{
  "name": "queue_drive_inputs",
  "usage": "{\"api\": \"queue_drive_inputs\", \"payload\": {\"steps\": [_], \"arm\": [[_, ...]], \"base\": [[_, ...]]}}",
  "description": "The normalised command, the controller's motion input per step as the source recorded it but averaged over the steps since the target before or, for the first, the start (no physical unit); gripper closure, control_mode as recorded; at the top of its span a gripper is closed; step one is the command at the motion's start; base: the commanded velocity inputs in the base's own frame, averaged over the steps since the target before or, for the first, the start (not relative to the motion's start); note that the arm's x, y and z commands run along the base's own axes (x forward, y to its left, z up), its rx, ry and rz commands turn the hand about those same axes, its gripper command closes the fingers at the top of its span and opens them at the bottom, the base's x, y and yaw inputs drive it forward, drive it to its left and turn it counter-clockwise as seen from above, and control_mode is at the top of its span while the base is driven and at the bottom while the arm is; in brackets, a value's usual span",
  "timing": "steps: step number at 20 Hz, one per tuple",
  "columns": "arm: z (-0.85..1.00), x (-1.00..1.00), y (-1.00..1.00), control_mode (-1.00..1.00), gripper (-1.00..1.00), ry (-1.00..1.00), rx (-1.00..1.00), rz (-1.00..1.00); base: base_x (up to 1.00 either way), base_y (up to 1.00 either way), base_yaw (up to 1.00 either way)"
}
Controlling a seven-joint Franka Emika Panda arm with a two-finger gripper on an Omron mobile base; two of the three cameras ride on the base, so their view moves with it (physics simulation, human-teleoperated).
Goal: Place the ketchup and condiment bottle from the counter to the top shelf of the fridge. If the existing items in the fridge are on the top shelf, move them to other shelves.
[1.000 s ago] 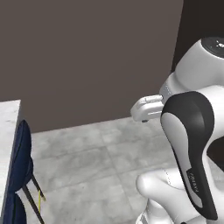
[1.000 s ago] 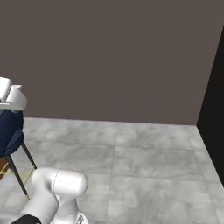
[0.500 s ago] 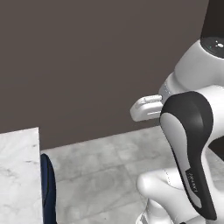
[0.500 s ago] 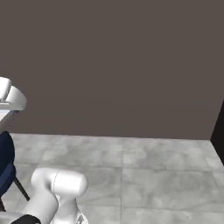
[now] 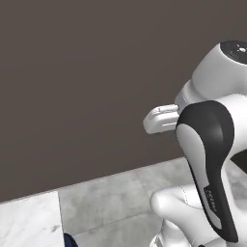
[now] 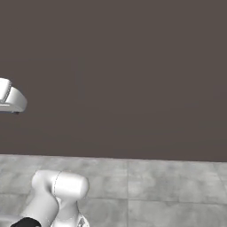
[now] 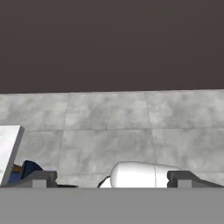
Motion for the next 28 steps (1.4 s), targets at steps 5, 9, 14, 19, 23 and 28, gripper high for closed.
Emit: {"api": "queue_drive_inputs", "payload": {"steps": [5, 9, 14, 19, 23, 28], "arm": [[0.0, 0.0, 0.0, 1.0, -1.0, 0.0, 0.0, 0.0], [0.0, 0.0, 0.0, 1.0, -1.0, 0.0, 0.0, 0.0], [0.0, 0.0, 0.0, 1.0, -1.0, 0.0, 0.0, 0.0], [0.0, 0.0, 0.0, 1.0, -1.0, 0.0, 0.0, 0.0], [0.0, 0.0, 0.0, 1.0, -1.0, 0.0, 0.0, 0.0], [0.0, 0.0, 0.0, 1.0, -1.0, 0.0, 0.0, 0.0]], "base": [[1.0, 0.34, 0.0], [1.0, 0.07, 0.05], [1.0, -0.01, 0.47], [0.69, -0.02, 0.87], [0.46, 0.0, 0.92], [0.23, 0.0, 0.98]]}}
